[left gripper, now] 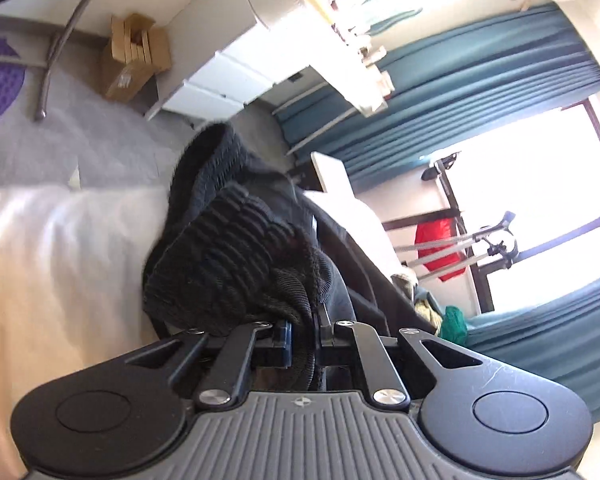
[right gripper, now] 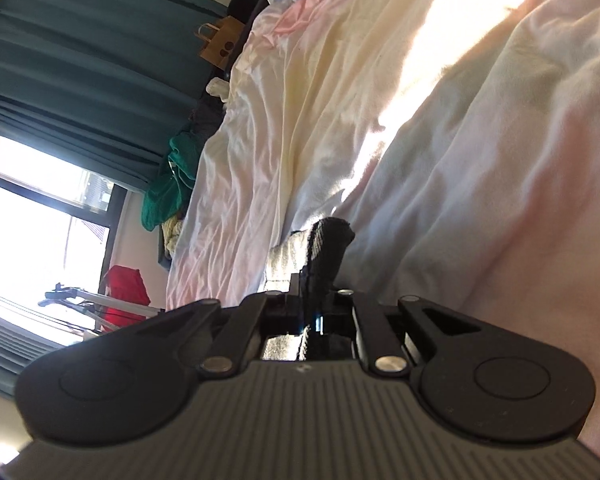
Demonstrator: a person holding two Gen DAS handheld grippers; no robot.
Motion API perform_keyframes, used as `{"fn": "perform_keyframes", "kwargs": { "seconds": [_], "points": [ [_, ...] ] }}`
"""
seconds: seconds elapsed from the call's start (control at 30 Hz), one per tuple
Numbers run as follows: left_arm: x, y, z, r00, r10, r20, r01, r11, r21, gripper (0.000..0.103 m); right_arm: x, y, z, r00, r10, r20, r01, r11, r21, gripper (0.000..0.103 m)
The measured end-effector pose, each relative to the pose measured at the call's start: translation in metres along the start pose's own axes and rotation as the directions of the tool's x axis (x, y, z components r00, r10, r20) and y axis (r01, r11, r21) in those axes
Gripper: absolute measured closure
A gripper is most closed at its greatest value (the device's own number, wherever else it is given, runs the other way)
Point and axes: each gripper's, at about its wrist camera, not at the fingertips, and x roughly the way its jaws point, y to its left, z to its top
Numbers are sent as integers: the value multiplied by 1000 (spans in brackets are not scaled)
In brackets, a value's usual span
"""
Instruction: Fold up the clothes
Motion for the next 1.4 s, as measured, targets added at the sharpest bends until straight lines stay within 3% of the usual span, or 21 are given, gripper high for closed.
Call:
{"fn": "perform_keyframes", "kwargs": {
  "seconds": [0.17,0.3,0.37,0.43,0.53,0.63,0.77,0.83,0.9,0.93,1.0,1.07,1.23,1.4],
  "points": [
    [-36,18,73,997,74,-33,-75,997,-19,94,-14,10,5,994,65,83,-61,997,-43,95],
    [-47,32,91,992,91,-91,-92,996,-13,93,-31,25,9,981,98,166,-73,986,-148,95],
    [-49,48,94,989,108,-103,-108,994,6,93,-35,25,11,984,40,174,-10,985,-173,95],
    [-35,77,99,983,136,-122,-136,991,8,93,-29,14,10,987,-91,134,111,982,-150,95],
    [-12,104,96,969,202,-144,-197,979,48,92,-18,-18,0,964,-263,23,264,963,-60,95],
    [1,119,89,963,227,-145,-218,973,76,90,-12,-37,-7,955,-295,-21,295,955,2,95],
    [6,121,83,963,230,-137,-216,970,108,86,-13,-25,-13,949,-315,7,315,946,-72,91],
    [7,119,81,963,219,-154,-199,971,133,79,-15,-22,-15,950,-311,14,311,947,-75,88],
    [9,117,80,959,211,-190,-181,970,161,55,-15,-20,-13,953,-302,7,302,951,-69,74],
    [7,114,79,955,222,-197,-186,965,186,49,-16,-19,-11,955,-295,9,295,953,-70,69],
    [0,106,74,950,260,-174,-208,941,267,35,-22,-9,-12,956,-288,49,292,951,-103,38],
    [-11,96,68,951,286,-119,-226,903,366,23,-29,3,-14,954,-284,96,295,944,-149,28],
    [-38,66,51,960,280,7,-240,812,532,19,-51,37,-26,954,-225,199,275,920,-280,27],
    [-52,25,23,978,186,89,-198,721,664,15,-71,71,-47,972,-102,210,185,885,-428,27]
  ]
}}
